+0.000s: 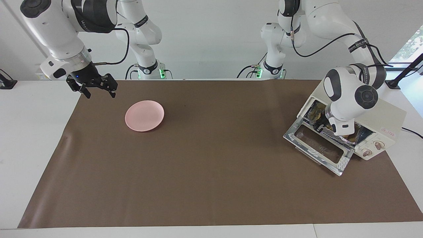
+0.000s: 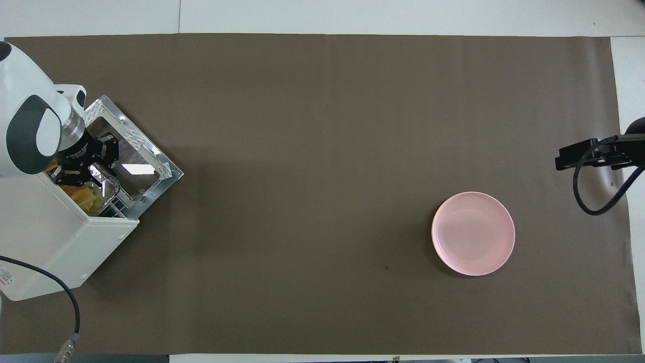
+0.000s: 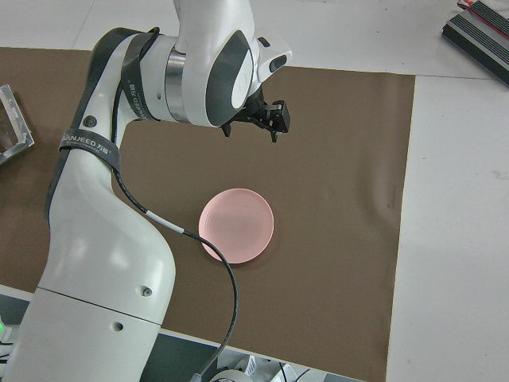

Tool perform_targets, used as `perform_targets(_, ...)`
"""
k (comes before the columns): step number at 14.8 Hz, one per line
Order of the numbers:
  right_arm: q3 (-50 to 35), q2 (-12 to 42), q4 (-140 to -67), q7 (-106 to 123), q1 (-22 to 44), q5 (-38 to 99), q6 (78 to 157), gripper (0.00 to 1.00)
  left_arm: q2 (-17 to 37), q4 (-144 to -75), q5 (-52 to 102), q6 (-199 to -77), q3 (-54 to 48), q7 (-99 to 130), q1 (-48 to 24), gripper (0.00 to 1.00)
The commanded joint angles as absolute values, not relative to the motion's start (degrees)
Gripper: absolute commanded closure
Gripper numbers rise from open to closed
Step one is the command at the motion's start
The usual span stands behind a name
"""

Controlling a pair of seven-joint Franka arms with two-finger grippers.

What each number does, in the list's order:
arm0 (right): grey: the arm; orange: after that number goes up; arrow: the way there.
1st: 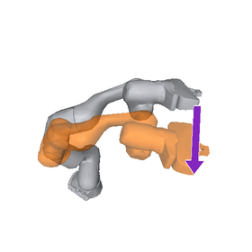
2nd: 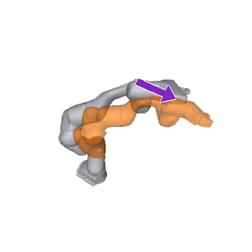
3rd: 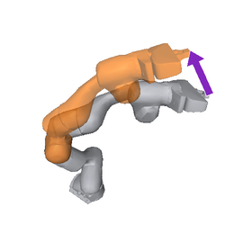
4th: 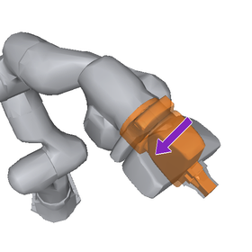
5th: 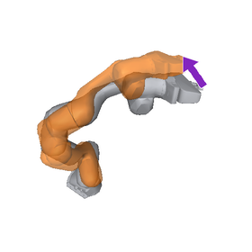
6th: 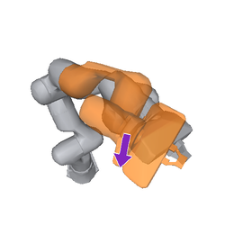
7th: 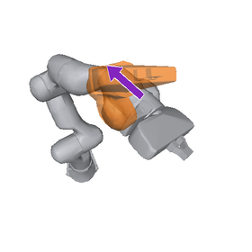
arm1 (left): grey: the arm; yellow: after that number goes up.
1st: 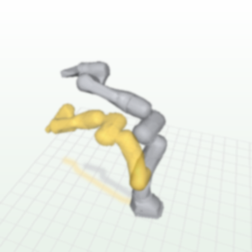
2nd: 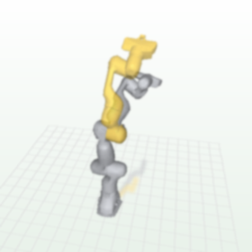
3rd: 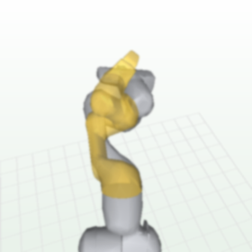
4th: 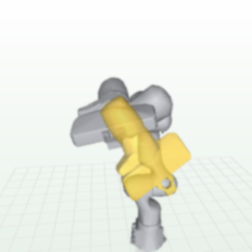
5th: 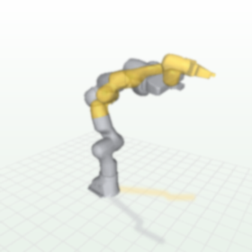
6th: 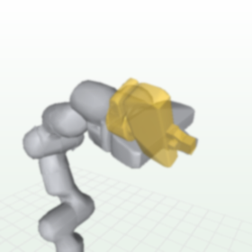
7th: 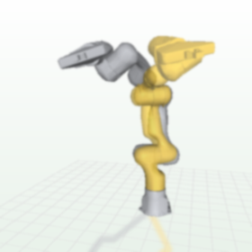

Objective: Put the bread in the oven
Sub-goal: 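Push the tray deeper into the oven and open the left gripper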

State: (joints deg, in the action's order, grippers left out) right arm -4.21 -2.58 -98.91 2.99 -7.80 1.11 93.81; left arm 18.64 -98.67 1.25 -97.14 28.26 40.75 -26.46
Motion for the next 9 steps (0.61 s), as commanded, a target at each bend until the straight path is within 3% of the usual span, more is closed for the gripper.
perform_targets(1, -4.7, -3.3, -99.2, 4.4, -8.3, 0.8, 93.3, 0.00, 17.2, -99.9, -1.8, -98.5, 27.9, 39.7, -26.7, 0.00)
perform_targets(9, -4.7, -3.3, -99.2, 4.4, -8.3, 0.8, 93.3, 0.00, 17.3, -94.1, -1.5, -98.1, 27.3, 35.5, -27.1, 0.00)
